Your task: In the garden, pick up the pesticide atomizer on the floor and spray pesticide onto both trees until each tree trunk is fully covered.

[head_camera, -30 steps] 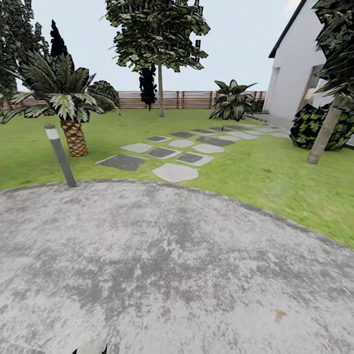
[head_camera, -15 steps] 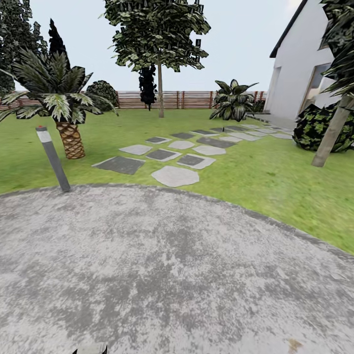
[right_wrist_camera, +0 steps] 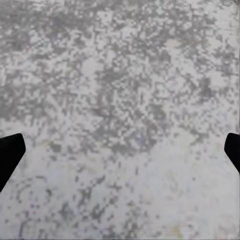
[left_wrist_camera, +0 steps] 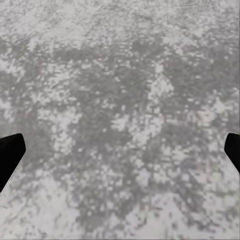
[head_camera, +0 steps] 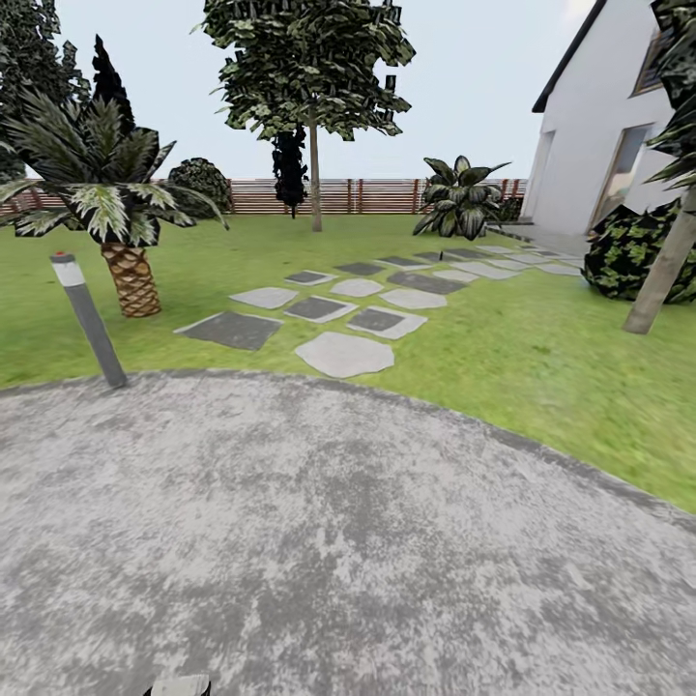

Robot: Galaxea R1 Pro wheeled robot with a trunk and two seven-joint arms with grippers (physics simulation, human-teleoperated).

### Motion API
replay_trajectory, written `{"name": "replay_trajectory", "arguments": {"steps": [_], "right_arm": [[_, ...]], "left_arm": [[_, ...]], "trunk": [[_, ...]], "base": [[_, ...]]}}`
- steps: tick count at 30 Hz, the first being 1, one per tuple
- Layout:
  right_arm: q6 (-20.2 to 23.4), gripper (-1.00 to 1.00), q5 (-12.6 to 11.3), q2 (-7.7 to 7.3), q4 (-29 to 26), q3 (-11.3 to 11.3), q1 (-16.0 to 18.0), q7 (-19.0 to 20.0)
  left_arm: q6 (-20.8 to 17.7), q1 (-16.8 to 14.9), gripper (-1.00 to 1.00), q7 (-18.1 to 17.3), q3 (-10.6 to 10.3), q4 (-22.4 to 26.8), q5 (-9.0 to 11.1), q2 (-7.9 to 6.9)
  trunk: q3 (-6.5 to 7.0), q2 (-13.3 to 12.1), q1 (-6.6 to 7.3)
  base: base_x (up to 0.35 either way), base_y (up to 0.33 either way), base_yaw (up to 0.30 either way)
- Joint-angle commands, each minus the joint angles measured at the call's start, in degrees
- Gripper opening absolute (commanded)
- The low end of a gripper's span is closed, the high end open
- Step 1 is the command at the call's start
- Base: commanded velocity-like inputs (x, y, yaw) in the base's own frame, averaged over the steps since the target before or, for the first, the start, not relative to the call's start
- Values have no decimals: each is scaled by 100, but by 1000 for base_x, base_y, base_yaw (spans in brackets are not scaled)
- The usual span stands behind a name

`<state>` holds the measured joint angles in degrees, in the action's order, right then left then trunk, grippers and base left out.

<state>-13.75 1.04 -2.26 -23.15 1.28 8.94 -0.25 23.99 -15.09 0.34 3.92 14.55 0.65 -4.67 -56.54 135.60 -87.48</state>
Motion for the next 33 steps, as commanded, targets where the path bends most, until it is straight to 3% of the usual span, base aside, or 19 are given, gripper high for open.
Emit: {"name": "replay_trajectory", "arguments": {"steps": [1,33], "right_arm": [[-15,100,10,-3,4,12,3,-2],[-22,100,10,-32,4,12,3,-2]], "left_arm": [[18,-3,100,1,11,-5,6,1],[18,-3,100,1,11,-1,2,1]], "trunk": [[-5,2,-2],[-5,2,-2]], "base": [[339,0,0],[339,0,0]]}}
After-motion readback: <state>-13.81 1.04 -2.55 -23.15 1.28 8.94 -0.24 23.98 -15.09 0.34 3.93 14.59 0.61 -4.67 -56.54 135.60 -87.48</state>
